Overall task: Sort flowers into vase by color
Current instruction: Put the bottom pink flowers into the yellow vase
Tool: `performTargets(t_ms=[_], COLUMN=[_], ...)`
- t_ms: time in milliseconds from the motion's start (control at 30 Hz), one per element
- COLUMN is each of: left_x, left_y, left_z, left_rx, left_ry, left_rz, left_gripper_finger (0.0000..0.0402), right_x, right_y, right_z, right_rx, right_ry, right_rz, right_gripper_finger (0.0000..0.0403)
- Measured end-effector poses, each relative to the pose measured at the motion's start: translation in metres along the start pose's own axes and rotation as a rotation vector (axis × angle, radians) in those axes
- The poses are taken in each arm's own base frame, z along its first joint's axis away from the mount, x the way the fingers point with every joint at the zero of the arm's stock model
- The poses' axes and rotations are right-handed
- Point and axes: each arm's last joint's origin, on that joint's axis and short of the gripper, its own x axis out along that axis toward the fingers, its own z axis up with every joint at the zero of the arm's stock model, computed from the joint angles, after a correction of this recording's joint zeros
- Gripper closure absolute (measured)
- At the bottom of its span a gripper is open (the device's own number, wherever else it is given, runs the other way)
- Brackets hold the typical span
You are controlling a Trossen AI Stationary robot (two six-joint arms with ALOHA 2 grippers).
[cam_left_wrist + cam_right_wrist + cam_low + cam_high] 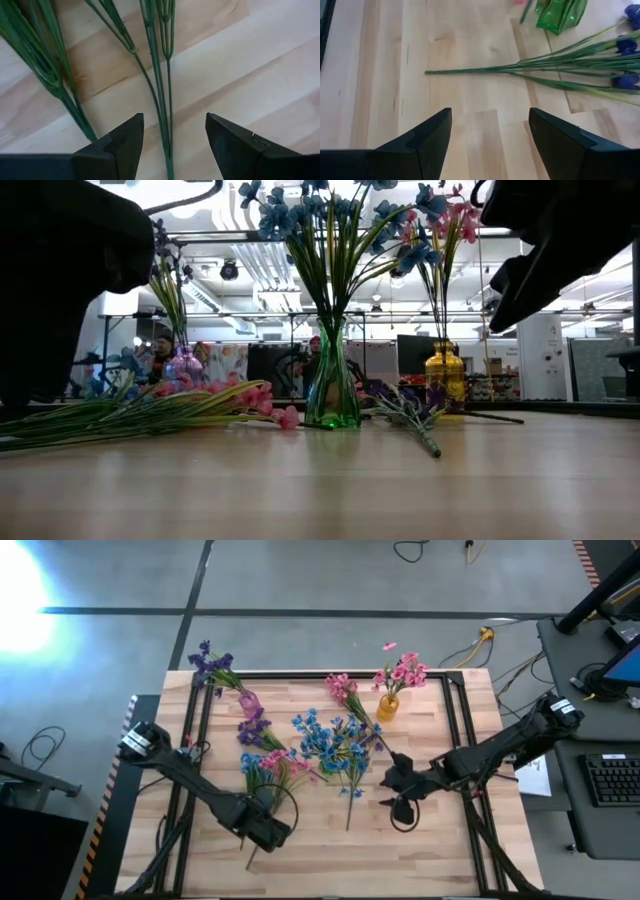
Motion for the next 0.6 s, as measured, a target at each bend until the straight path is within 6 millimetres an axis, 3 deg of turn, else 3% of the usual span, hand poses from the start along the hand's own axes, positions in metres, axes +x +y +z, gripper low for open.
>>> performTargets(t_ms=[600], left_x=[0.033], left_y=[-0.010], left_z=[0.001], left_rx=[0.071], left_ry=[-0.023], left_rz=[0.107], left_gripper_finger=[0.0211], right_x=[-0.004], right_y=[0.013], right_z=[-0.012], right_rx=[-0.108], right_ry=[0.046], right_rz=[0.024], right_gripper_finger=[0.0149])
